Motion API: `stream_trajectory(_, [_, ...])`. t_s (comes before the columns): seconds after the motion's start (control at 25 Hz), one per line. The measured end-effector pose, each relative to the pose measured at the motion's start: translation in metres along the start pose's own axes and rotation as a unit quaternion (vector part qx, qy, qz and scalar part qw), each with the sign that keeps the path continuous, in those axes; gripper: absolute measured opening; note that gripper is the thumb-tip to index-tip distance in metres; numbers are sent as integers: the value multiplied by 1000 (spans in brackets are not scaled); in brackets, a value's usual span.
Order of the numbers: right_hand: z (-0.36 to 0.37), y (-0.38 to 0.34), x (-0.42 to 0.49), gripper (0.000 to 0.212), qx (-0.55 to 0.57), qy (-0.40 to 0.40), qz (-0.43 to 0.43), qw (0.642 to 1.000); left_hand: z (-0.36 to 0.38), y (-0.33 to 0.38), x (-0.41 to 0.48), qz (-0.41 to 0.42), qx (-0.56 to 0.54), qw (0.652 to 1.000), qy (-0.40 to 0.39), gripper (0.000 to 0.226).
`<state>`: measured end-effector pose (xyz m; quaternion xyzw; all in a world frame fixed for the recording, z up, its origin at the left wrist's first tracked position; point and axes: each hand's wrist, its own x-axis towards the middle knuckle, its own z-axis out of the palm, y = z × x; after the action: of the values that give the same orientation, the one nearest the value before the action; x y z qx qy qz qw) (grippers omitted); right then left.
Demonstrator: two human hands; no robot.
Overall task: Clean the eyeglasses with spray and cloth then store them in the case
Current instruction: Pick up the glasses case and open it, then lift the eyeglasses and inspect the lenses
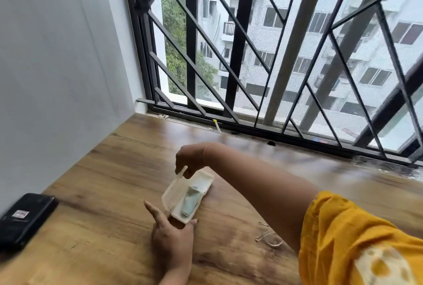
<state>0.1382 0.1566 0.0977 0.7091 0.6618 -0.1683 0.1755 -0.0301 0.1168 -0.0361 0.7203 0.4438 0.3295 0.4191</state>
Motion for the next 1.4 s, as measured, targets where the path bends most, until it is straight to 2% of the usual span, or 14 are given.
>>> stream_trajectory(0.12, [-2, 0, 13, 38, 30, -19, 24, 999, 0, 1, -1, 13, 4, 1000, 5, 132])
stream_trajectory(0.28, [8, 5, 16, 38, 60, 10, 26, 998, 0, 4, -2, 20, 0, 1000, 8, 130])
stream_trajectory(0.44, [31, 8, 11, 42, 60, 69, 21, 996, 0, 5, -2, 19, 3, 1000, 4, 129])
stream_trajectory(0.64, [64, 1, -23, 65, 78, 199, 30, 976, -1, 6, 0, 31, 25, 999, -12, 122])
stream_trajectory(0.8, [103, -16, -81, 64, 196, 298, 113, 927, 2, -3, 4, 54, 58, 997, -24, 101])
stream_trajectory(0.96, [159, -45, -153, 64, 324, 379, 232, 835, 5, -8, 4, 61, 70, 995, -23, 92])
stream_trajectory(1.08, [198, -69, -202, 67, 351, 440, 323, 761, 4, -6, 6, 74, 73, 994, -21, 90])
stream_trajectory(1.2, [232, -87, -236, 67, 316, 483, 380, 722, 3, -9, 9, 78, 89, 993, -27, 80])
stream_trajectory(1.24, [238, -91, -242, 75, 333, 483, 391, 709, 3, -10, 9, 79, 92, 992, -26, 76])
stream_trajectory(1.32, [247, -96, -250, 99, 353, 446, 419, 708, 4, -13, 10, 83, 92, 992, -23, 69])
stream_trajectory(1.36, [251, -98, -250, 97, 336, 447, 427, 710, 5, -15, 10, 86, 92, 992, -21, 65])
stream_trajectory(1.4, [254, -99, -250, 85, 317, 454, 432, 712, 6, -16, 10, 87, 92, 992, -19, 63])
